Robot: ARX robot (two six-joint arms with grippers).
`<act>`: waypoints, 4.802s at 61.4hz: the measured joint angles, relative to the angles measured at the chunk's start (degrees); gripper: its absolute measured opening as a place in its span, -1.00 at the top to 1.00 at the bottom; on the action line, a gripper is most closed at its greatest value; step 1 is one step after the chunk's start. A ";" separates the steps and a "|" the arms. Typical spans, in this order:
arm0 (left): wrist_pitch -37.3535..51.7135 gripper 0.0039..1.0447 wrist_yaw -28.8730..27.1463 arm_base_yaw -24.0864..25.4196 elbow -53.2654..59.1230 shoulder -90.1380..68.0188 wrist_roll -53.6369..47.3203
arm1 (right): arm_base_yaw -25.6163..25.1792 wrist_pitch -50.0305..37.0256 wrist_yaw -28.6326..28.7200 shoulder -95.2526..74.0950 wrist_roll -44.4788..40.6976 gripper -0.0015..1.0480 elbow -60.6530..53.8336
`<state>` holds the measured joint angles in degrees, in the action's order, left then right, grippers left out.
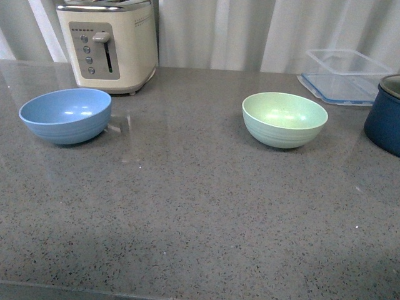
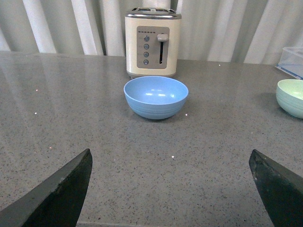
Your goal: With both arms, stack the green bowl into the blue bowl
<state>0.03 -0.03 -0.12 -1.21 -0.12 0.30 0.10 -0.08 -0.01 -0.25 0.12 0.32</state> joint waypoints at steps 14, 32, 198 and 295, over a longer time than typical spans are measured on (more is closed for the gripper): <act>0.00 -0.88 0.00 0.00 0.00 0.00 0.00 | 0.00 0.00 0.00 0.00 0.02 -0.81 0.00; 0.00 -0.88 0.00 0.00 0.00 0.00 0.00 | 0.00 0.00 -0.02 0.00 0.00 -0.81 0.00; -10.27 -0.74 -4.48 4.22 -76.46 -110.81 23.54 | 0.00 0.00 0.07 0.00 0.00 -0.81 0.00; -16.83 0.94 -7.28 -15.85 -93.13 -118.14 25.49 | 0.00 0.00 0.07 0.00 0.02 -0.81 0.00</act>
<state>-16.80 -7.31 -15.97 -94.35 -118.26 25.78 0.10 -0.08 0.05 -0.25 0.14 0.32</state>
